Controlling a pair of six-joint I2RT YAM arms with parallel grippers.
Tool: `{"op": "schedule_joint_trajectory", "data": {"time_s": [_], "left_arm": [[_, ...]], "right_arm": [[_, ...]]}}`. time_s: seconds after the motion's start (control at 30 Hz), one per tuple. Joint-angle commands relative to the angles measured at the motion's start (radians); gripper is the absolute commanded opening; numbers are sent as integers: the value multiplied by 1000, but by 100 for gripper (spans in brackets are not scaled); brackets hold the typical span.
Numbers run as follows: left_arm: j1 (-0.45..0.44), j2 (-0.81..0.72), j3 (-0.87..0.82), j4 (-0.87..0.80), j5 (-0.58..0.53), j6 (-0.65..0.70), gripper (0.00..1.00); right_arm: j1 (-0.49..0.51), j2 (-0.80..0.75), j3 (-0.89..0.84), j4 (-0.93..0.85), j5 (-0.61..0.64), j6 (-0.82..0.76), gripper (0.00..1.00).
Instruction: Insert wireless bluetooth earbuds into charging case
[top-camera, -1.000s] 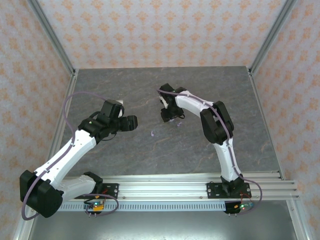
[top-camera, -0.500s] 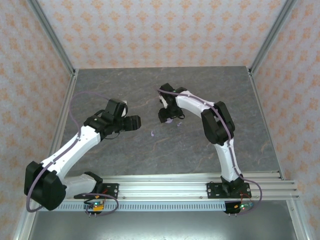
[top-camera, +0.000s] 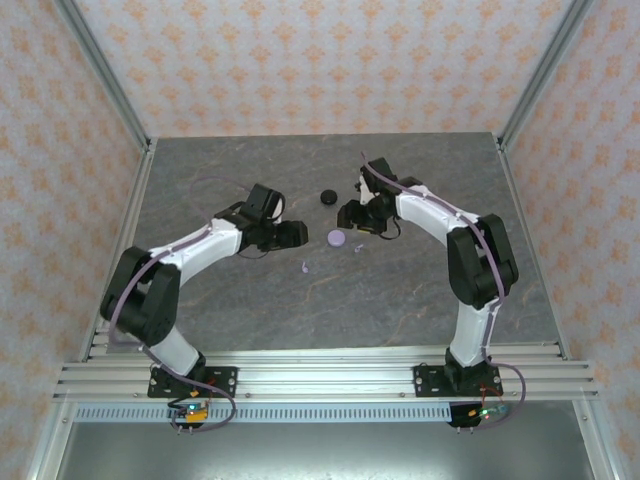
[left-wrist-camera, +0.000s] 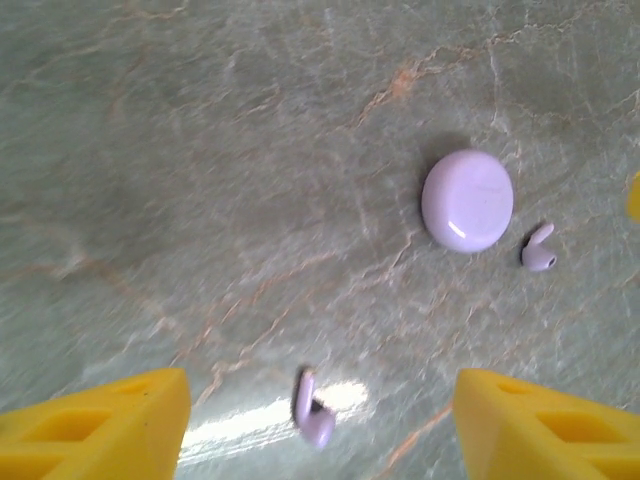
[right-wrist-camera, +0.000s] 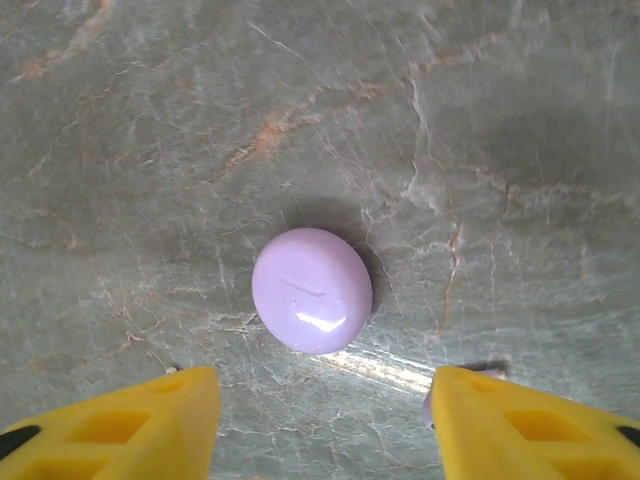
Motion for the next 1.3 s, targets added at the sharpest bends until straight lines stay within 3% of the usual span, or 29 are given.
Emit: {"op": "schedule_joint_trajectory", "data": {"time_s": [0.0, 0.43, 0.73, 1.27], "left_arm": [[-3, 61, 53, 105, 81, -54, 66], [-8, 201, 57, 282, 180, -160, 57], [-33, 247, 93, 295, 205, -175, 49], [-54, 356, 140, 310, 232, -185, 47]], "right_arm": [[-22, -7, -36, 79, -39, 117, 51], [-31, 83, 5, 65, -59, 152, 33], [-29, 110, 6, 75, -95, 149, 29], [-31, 137, -8, 97, -132, 147, 28]]}}
